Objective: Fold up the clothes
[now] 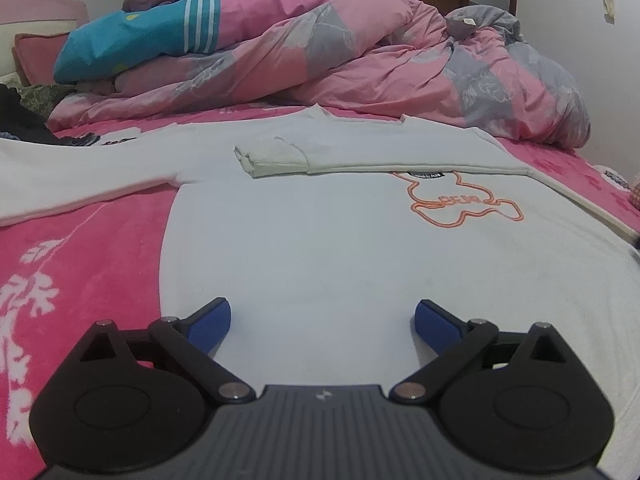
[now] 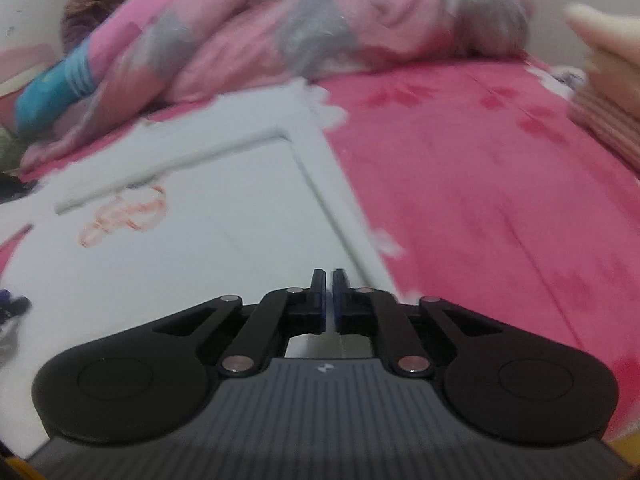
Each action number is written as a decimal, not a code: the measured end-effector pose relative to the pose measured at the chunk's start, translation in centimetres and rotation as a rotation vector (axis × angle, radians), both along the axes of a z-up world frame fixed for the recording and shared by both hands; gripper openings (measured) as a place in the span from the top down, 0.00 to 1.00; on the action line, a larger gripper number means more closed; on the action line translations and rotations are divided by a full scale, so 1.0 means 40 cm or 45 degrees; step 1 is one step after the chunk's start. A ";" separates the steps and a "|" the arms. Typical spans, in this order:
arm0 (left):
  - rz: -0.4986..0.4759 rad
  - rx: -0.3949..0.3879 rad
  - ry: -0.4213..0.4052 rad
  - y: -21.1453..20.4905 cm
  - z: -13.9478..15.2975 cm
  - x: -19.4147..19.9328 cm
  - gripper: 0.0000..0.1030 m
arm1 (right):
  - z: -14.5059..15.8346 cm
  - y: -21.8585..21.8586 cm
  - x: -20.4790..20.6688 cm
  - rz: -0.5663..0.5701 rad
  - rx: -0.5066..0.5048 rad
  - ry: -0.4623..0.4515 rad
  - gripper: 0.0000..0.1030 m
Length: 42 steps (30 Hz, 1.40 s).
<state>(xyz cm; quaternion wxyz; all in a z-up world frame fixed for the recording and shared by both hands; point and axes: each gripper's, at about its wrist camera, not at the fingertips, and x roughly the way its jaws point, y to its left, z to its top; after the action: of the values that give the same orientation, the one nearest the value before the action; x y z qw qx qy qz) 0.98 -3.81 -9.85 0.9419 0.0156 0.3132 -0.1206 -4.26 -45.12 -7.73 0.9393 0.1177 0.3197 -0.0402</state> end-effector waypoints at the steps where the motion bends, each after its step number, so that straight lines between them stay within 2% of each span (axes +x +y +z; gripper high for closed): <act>1: 0.002 0.000 0.000 0.000 0.000 -0.001 0.03 | 0.003 0.028 0.036 0.049 0.006 -0.012 0.96; 3: 0.004 -0.007 0.001 0.002 0.000 -0.001 0.03 | -0.003 0.090 0.123 0.152 0.009 -0.014 0.96; 5: 0.004 -0.013 0.000 0.004 0.001 -0.003 0.04 | -0.022 0.129 0.207 0.207 0.010 0.033 0.98; 7: 0.003 -0.023 -0.003 0.008 0.000 -0.004 0.03 | -0.040 0.124 0.254 0.187 -0.029 0.053 1.00; 8: 0.003 -0.028 -0.004 0.009 0.000 -0.004 0.03 | -0.038 0.091 0.250 0.135 0.005 0.042 1.00; 9: 0.003 -0.031 -0.004 0.010 -0.001 -0.003 0.03 | -0.029 0.055 0.229 0.053 0.021 0.038 1.00; 11: 0.000 -0.027 -0.004 0.008 -0.001 -0.001 0.02 | -0.015 0.002 0.170 -0.083 -0.025 0.042 1.00; 13: -0.004 -0.020 -0.005 0.006 -0.003 0.000 0.01 | -0.003 -0.028 0.109 -0.155 -0.039 0.064 0.97; 14: -0.005 -0.018 -0.006 0.005 -0.003 0.001 0.01 | 0.004 -0.023 0.088 -0.152 -0.035 0.057 0.96; 18: -0.005 -0.025 -0.005 0.008 -0.003 -0.002 0.01 | 0.011 0.056 0.036 0.018 -0.072 0.004 0.97; 20: -0.007 -0.034 -0.006 0.011 -0.003 -0.003 0.01 | -0.024 0.081 0.007 0.077 -0.151 0.068 0.98; 22: -0.008 -0.038 -0.007 0.013 -0.004 -0.003 0.01 | -0.034 0.063 -0.056 0.027 -0.158 0.057 0.98; 25: -0.011 -0.026 -0.007 0.008 -0.005 -0.001 0.00 | -0.016 0.012 -0.174 -0.091 -0.030 0.055 0.98; 26: -0.012 -0.021 -0.007 0.006 -0.005 -0.001 0.00 | -0.005 0.007 -0.205 -0.122 -0.023 0.061 0.98; 27: -0.013 -0.018 -0.008 0.005 -0.005 -0.001 0.00 | 0.011 0.014 -0.225 -0.135 -0.029 0.046 0.93; 28: -0.012 -0.016 -0.007 0.004 -0.005 -0.002 0.00 | 0.029 0.030 -0.240 -0.134 -0.029 0.015 0.92; 31: -0.006 -0.017 -0.006 0.004 -0.004 -0.004 0.00 | 0.071 0.107 -0.234 0.006 0.053 -0.131 0.91; 33: -0.001 -0.020 -0.008 0.006 -0.004 -0.005 0.00 | 0.071 0.185 -0.183 0.165 0.085 -0.157 0.91; 36: 0.003 -0.031 -0.012 0.009 -0.004 -0.007 0.00 | 0.040 0.312 -0.103 0.370 0.058 -0.087 0.90; 38: 0.004 -0.043 -0.014 0.013 -0.004 -0.007 0.00 | 0.010 0.385 -0.076 0.462 0.034 -0.001 0.90; 40: 0.004 -0.059 -0.016 0.017 -0.004 -0.006 0.00 | -0.011 0.440 -0.087 0.539 0.035 0.055 0.88; 41: 0.004 -0.066 -0.016 0.019 -0.004 -0.006 0.00 | -0.011 0.453 -0.110 0.570 0.066 0.055 0.87; 42: 0.005 -0.068 -0.016 0.020 -0.003 -0.006 0.00 | -0.008 0.462 -0.137 0.604 0.127 0.052 0.82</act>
<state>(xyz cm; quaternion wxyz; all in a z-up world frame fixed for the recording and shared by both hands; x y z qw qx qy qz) 0.74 -3.01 -9.96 0.9442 -0.0094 0.3038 -0.1271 -9.74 -26.64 -8.03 0.9088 0.0847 0.3590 0.1950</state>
